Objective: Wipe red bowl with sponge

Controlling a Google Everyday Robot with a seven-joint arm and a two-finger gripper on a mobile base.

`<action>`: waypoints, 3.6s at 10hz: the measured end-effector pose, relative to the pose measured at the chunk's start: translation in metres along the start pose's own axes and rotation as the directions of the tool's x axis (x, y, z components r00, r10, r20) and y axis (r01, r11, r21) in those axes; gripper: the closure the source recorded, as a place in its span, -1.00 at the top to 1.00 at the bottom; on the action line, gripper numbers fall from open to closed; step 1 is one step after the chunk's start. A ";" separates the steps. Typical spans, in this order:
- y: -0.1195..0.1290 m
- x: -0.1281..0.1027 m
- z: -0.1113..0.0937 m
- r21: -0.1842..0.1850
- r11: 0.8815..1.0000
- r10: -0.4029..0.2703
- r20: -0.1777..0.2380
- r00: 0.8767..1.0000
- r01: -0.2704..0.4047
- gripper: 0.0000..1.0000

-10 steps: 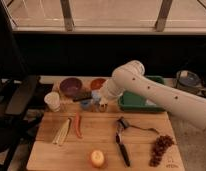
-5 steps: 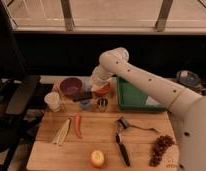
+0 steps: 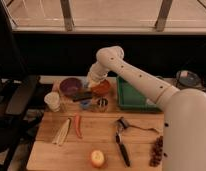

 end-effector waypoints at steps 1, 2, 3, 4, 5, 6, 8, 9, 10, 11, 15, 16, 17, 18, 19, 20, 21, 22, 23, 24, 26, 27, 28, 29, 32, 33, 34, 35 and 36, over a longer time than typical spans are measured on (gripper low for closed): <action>0.001 0.001 0.000 -0.002 1.000 0.001 -0.017 1.000 -0.001 -1.00; 0.001 0.003 -0.002 0.001 1.000 0.016 -0.049 0.999 -0.016 -1.00; 0.001 0.007 -0.005 0.005 0.999 0.033 -0.074 0.997 -0.033 -1.00; 0.004 0.021 -0.012 0.013 0.998 0.059 -0.114 0.992 -0.058 -1.00; 0.008 0.035 -0.019 0.017 0.996 0.086 -0.147 0.985 -0.084 -1.00; 0.014 0.051 -0.026 0.018 0.993 0.118 -0.180 0.977 -0.116 -1.00; 0.024 0.073 -0.030 0.014 0.985 0.169 -0.222 0.960 -0.170 -1.00; 0.027 0.077 -0.027 0.009 0.982 0.184 -0.224 0.957 -0.187 -1.00; 0.028 0.080 -0.025 0.003 0.980 0.194 -0.221 0.956 -0.198 -1.00; 0.032 0.088 -0.018 -0.012 0.976 0.208 -0.216 0.954 -0.216 -1.00; 0.040 0.111 0.009 -0.061 0.965 0.240 -0.190 0.952 -0.256 -1.00; 0.038 0.114 0.013 -0.074 0.964 0.240 -0.186 0.953 -0.257 -1.00; 0.033 0.116 0.017 -0.084 0.965 0.231 -0.183 0.956 -0.249 -1.00; 0.023 0.116 0.022 -0.092 0.968 0.213 -0.178 0.961 -0.232 -1.00; 0.013 0.113 0.029 -0.101 0.972 0.192 -0.170 0.966 -0.211 -1.00; 0.007 0.111 0.033 -0.105 0.974 0.180 -0.162 0.970 -0.199 -1.00; -0.001 0.107 0.042 -0.115 0.977 0.162 -0.147 0.976 -0.180 -1.00; -0.002 0.105 0.046 -0.121 0.978 0.155 -0.137 0.978 -0.172 -1.00; 0.000 0.104 0.048 -0.125 0.978 0.154 -0.131 0.979 -0.170 -1.00; 0.004 0.102 0.050 -0.132 0.977 0.152 -0.123 0.981 -0.168 -1.00; 0.022 0.092 0.041 -0.143 0.975 0.153 -0.116 0.981 -0.169 -1.00; 0.032 0.093 0.033 -0.149 0.973 0.155 -0.135 0.979 -0.174 -1.00; 0.036 0.093 0.027 -0.153 0.972 0.153 -0.154 0.976 -0.176 -1.00; 0.036 0.096 0.021 -0.155 0.972 0.149 -0.179 0.973 -0.178 -1.00; 0.016 0.116 0.009 -0.146 0.973 0.144 -0.234 0.961 -0.181 -1.00; 0.007 0.118 0.009 -0.142 0.974 0.138 -0.239 0.961 -0.175 -1.00; -0.003 0.118 0.011 -0.138 0.977 0.126 -0.241 0.962 -0.162 -1.00; -0.008 0.115 0.014 -0.133 0.980 0.114 -0.240 0.964 -0.149 -1.00; -0.011 0.108 0.017 -0.125 0.983 0.105 -0.227 0.968 -0.136 -1.00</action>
